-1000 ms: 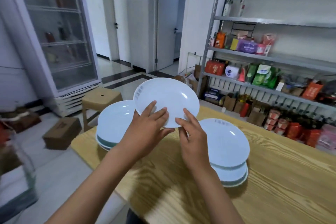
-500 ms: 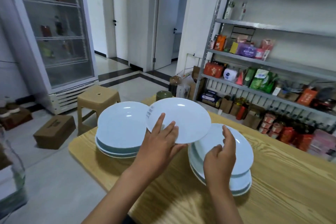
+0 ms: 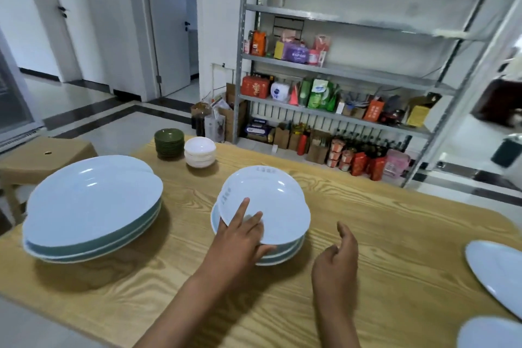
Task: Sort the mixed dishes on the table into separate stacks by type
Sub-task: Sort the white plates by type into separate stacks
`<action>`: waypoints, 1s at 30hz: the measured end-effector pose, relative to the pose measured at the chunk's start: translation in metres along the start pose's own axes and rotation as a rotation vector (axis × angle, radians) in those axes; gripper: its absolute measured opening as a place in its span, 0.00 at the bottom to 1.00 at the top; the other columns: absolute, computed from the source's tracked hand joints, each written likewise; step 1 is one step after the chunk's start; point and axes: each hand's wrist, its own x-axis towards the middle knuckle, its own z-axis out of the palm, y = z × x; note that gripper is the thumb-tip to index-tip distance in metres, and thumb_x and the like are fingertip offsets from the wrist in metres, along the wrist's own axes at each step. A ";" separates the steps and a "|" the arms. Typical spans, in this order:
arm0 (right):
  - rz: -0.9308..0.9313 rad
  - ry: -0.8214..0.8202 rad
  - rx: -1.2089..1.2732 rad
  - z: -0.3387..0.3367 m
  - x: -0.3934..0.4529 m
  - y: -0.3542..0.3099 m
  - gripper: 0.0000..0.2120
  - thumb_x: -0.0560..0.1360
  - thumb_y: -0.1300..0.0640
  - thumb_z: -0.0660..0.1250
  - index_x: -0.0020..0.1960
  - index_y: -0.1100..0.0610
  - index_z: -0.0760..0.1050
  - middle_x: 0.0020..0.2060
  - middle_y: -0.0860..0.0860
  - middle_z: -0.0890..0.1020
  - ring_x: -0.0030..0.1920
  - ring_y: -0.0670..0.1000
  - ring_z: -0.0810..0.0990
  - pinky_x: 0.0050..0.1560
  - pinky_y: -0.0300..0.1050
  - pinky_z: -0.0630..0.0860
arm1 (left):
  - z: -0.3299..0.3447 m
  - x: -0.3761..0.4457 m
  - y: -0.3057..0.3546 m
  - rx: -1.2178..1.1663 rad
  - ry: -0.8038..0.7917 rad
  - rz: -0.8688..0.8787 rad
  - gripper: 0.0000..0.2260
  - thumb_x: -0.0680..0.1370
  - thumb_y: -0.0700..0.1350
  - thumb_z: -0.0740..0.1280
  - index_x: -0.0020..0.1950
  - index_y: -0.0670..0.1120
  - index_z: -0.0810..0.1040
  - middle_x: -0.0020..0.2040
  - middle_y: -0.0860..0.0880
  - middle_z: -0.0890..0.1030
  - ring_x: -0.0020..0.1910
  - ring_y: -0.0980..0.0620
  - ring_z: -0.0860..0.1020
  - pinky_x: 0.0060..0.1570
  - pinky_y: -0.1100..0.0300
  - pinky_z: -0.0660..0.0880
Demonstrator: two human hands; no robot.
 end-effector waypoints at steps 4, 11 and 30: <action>0.033 0.023 -0.026 -0.008 0.003 0.010 0.24 0.77 0.63 0.56 0.69 0.43 0.66 0.69 0.44 0.72 0.62 0.55 0.75 0.54 0.50 0.72 | 0.010 -0.002 0.000 -0.030 0.024 0.007 0.28 0.76 0.65 0.51 0.52 0.48 0.83 0.57 0.53 0.82 0.70 0.49 0.66 0.43 0.39 0.78; 0.089 -0.011 -0.006 -0.019 0.004 0.019 0.26 0.75 0.63 0.57 0.69 0.42 0.65 0.68 0.42 0.71 0.63 0.52 0.74 0.57 0.48 0.72 | -0.003 -0.010 0.006 0.041 -0.022 -0.007 0.31 0.77 0.68 0.42 0.51 0.56 0.82 0.56 0.55 0.82 0.65 0.46 0.75 0.53 0.26 0.65; 0.055 0.252 0.121 -0.174 -0.018 0.066 0.23 0.75 0.68 0.64 0.55 0.39 0.73 0.55 0.33 0.76 0.59 0.37 0.74 0.61 0.40 0.70 | 0.019 0.027 0.208 -0.248 0.115 0.598 0.19 0.78 0.56 0.55 0.57 0.51 0.81 0.62 0.49 0.80 0.67 0.44 0.73 0.62 0.33 0.67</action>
